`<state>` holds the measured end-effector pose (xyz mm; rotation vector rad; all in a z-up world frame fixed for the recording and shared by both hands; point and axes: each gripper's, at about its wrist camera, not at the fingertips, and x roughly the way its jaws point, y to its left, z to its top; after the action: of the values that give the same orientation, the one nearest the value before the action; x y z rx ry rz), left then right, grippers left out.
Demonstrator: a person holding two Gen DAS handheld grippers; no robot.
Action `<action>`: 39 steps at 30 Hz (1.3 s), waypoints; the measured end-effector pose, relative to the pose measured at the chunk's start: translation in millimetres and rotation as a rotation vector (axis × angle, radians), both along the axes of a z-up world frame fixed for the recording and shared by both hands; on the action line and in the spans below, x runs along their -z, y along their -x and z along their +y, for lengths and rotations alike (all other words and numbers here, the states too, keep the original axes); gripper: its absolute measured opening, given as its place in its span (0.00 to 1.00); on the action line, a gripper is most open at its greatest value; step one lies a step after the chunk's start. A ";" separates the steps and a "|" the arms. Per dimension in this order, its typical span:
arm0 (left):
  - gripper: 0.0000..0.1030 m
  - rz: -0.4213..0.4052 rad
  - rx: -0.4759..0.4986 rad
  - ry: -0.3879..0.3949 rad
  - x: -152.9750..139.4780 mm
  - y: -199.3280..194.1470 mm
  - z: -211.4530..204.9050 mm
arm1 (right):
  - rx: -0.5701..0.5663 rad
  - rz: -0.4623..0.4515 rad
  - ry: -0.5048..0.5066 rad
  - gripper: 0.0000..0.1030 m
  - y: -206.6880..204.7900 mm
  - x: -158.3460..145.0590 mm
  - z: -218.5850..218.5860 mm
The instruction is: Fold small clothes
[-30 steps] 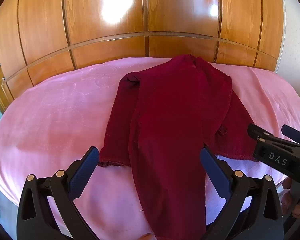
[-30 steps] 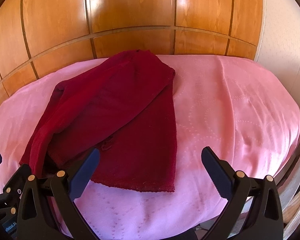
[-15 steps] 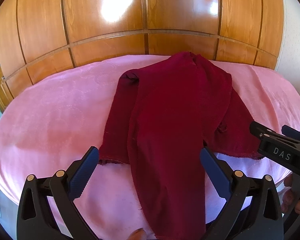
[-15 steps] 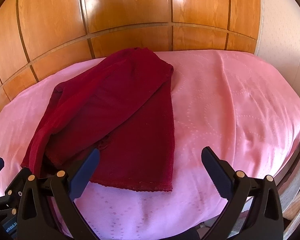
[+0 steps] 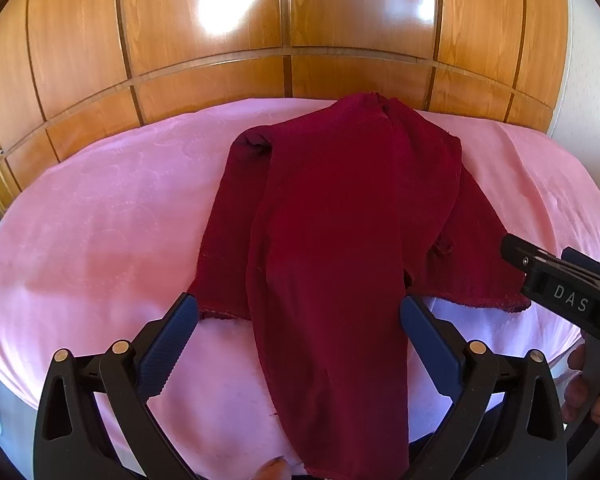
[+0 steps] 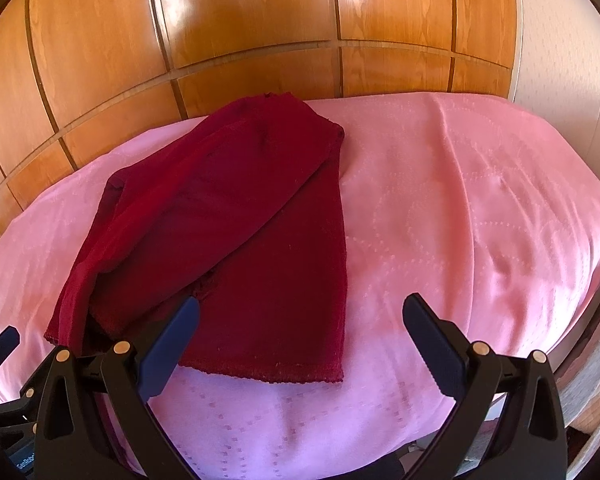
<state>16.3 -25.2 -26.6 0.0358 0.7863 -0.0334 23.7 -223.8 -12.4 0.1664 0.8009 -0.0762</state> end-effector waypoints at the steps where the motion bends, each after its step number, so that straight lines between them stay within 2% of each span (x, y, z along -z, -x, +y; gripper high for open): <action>1: 0.97 0.007 0.004 -0.004 0.6 -0.7 -0.3 | 0.001 0.000 -0.004 0.98 -0.1 0.0 -0.9; 7: 0.97 0.036 0.062 0.000 7.4 -1.9 -5.4 | 0.009 -0.005 -0.047 0.98 -4.5 -1.6 -11.6; 9: 0.91 0.041 0.088 0.000 9.5 -2.3 -8.4 | 0.019 -0.004 -0.079 0.98 -8.4 -2.3 -19.2; 11: 0.77 0.065 0.143 -0.005 15.7 -4.4 -14.4 | 0.028 0.001 -0.130 0.98 -14.3 -3.2 -28.6; 14: 0.67 0.102 0.178 -0.011 27.0 -8.5 -16.9 | -0.003 0.018 -0.213 0.97 -29.3 -1.3 -35.6; 16: 0.62 0.126 0.187 -0.006 34.7 -10.2 -15.5 | -0.044 0.044 -0.268 0.87 -44.4 3.6 -33.4; 17: 0.48 0.133 0.192 0.007 36.5 -11.4 -13.6 | -0.062 0.060 -0.291 0.78 -51.0 6.5 -30.2; 18: 0.41 0.144 0.189 0.032 37.9 -13.0 -9.6 | -0.081 0.085 -0.319 0.70 -58.5 10.8 -26.6; 19: 0.29 0.150 0.185 0.051 37.6 -15.0 -7.3 | -0.111 0.119 -0.373 0.67 -67.4 16.9 -21.7; 22: 0.08 0.149 0.182 0.161 30.6 -16.1 13.1 | -0.183 0.196 -0.482 0.65 -88.8 32.9 -2.8; 24: 0.07 0.144 0.183 0.223 24.0 -16.8 28.0 | -0.195 0.218 -0.498 0.62 -102.1 39.4 8.2; 25: 0.07 0.138 0.178 0.260 19.2 -17.8 38.5 | -0.199 0.213 -0.491 0.57 -106.1 39.0 10.1; 27: 0.06 0.118 0.162 0.319 7.1 -21.1 57.0 | -0.205 0.199 -0.465 0.27 -113.0 35.4 15.8; 29: 0.06 0.069 0.126 0.368 -11.9 -29.2 81.3 | -0.222 0.171 -0.421 0.11 -117.2 27.8 16.4; 32: 0.06 -0.008 0.060 0.398 -37.5 -49.4 118.5 | -0.267 0.117 -0.373 0.09 -113.0 6.9 10.9; 35: 0.06 -0.080 -0.033 0.331 -58.4 -85.0 155.9 | -0.272 0.013 -0.270 0.08 -104.5 -31.9 -11.2; 36: 0.06 -0.087 -0.053 0.321 -62.3 -97.8 165.8 | -0.251 -0.035 -0.218 0.08 -103.5 -49.3 -27.3; 39: 0.06 -0.098 -0.159 0.258 -71.5 -148.3 206.4 | -0.155 -0.109 -0.068 0.08 -108.1 -75.8 -65.8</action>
<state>164.6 181.3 44.9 -0.2672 0.6801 0.0175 131.8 -289.5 63.4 0.1708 0.7051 0.1060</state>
